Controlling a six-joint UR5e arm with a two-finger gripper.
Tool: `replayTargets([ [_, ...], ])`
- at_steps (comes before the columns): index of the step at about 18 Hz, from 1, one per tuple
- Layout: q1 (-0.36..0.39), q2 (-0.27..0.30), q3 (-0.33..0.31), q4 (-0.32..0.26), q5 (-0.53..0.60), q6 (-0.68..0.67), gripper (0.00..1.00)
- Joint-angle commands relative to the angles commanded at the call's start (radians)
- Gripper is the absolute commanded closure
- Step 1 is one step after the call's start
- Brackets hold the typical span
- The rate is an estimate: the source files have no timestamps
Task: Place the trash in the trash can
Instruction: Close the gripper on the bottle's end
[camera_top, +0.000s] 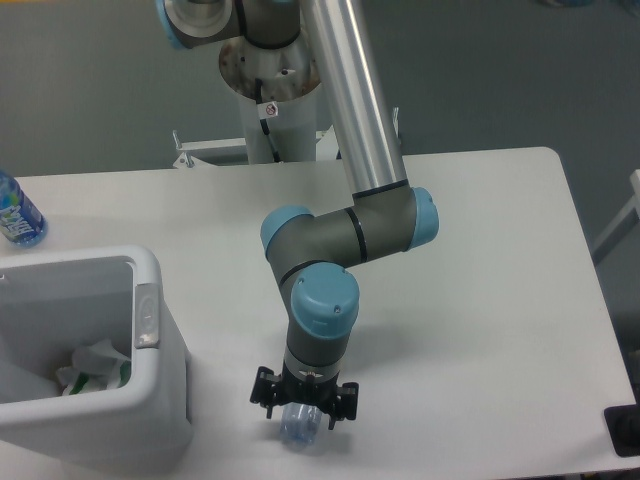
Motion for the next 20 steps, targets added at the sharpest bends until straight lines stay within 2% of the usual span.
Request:
replayTargets([
  [10,-0.006,-0.025,0.011,0.002,0.034,0.002,0.00],
  [11,-0.006,-0.025,0.011,0.002,0.034,0.002,0.02],
  [15,-0.006,-0.022,0.006,0.002,0.037,0.002,0.21],
  [17,-0.006,-0.022,0.006,0.002,0.037,0.002,0.26],
  [20,-0.006,-0.020,0.006,0.002,0.037,0.002,0.27],
])
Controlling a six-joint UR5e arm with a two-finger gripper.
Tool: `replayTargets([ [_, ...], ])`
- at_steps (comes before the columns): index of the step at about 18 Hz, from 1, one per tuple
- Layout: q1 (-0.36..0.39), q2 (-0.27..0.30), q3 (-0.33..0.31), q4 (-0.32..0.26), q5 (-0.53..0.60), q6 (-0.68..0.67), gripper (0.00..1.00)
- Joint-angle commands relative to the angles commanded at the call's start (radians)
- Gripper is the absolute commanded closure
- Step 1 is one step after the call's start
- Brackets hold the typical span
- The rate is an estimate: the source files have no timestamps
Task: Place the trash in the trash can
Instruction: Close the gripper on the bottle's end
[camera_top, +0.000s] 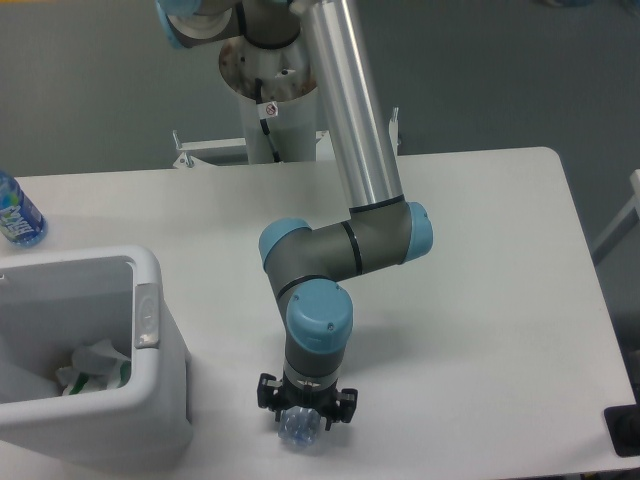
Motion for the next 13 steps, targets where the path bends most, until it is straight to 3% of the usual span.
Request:
replayTargets([
  [7,0.000,0.008,-0.005,0.000,0.000,0.000,0.41],
  [13,0.000,0.012,-0.005,-0.002,0.000,0.000,0.42],
])
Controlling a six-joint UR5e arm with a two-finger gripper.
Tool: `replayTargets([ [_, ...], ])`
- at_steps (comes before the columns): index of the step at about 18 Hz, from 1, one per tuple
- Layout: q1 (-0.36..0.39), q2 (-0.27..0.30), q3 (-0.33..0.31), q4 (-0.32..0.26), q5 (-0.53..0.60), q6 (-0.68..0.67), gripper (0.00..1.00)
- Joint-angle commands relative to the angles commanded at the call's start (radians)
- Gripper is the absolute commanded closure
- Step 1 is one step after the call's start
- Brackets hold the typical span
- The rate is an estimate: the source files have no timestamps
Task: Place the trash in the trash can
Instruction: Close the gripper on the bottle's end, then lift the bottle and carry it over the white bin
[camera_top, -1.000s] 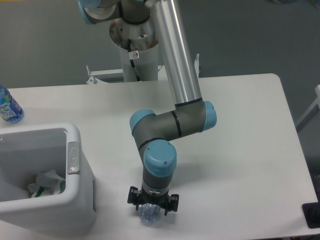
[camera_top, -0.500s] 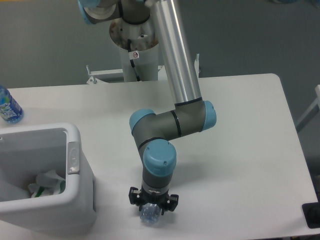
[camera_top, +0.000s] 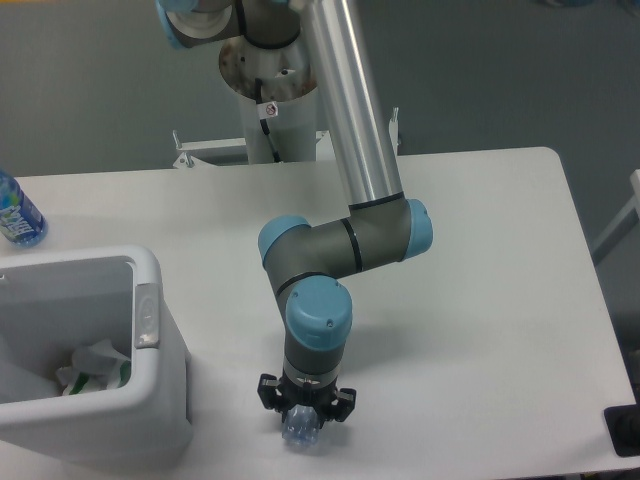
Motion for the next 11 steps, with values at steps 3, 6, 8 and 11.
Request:
replayTargets([
  [3,0.000,0.000,0.002,0.002,0.000,0.000,0.42],
  [6,0.000,0.008,0.003,0.000,-0.002,0.002,0.42],
  [8,0.000,0.017,0.005,0.000,-0.002,0.003,0.42],
  [11,0.002,0.041,0.040,0.000,-0.002,0.032,0.42],
])
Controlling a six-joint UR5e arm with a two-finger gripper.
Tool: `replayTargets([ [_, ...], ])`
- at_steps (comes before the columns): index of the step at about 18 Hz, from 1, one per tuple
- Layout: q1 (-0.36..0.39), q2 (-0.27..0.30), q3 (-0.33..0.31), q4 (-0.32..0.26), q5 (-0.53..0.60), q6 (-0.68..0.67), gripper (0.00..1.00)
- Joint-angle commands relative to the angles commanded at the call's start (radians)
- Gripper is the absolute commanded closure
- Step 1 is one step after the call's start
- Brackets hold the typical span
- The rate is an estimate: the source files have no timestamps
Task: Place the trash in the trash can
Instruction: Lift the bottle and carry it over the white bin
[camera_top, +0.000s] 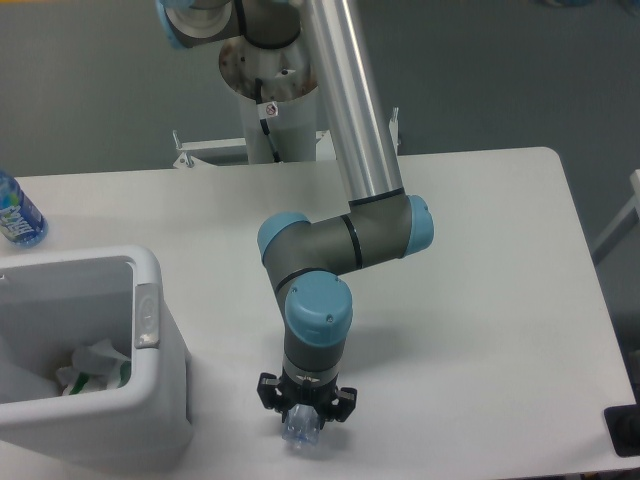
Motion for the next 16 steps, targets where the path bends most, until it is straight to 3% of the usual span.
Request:
replayTargets([
  [10,0.049,0.060,0.212,0.021,-0.006,-0.098,0.42],
  [16,0.090,0.115,0.272,0.104,-0.011,-0.265,0.42],
])
